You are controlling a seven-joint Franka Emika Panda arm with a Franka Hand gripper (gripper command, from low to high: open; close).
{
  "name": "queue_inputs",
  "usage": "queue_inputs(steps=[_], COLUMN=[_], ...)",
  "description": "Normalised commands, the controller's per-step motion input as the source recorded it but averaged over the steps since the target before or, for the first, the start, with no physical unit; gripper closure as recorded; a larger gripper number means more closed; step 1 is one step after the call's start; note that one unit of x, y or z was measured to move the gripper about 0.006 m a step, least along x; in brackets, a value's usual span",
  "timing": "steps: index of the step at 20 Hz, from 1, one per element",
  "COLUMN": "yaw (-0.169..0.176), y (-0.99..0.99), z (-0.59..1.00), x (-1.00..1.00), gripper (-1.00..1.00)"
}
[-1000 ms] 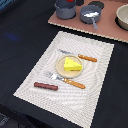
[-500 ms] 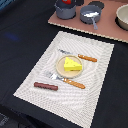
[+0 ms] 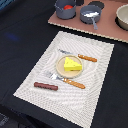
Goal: Interact with the objects in diverse but meaningful ways.
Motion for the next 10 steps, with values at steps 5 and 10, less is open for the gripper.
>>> queue_inputs(steps=[5, 10], yaw=[0.007, 0.008], y=[-0.85, -0.86], z=[0.04, 0.05], x=[0.63, 0.66], gripper=[-1.00, -1.00])
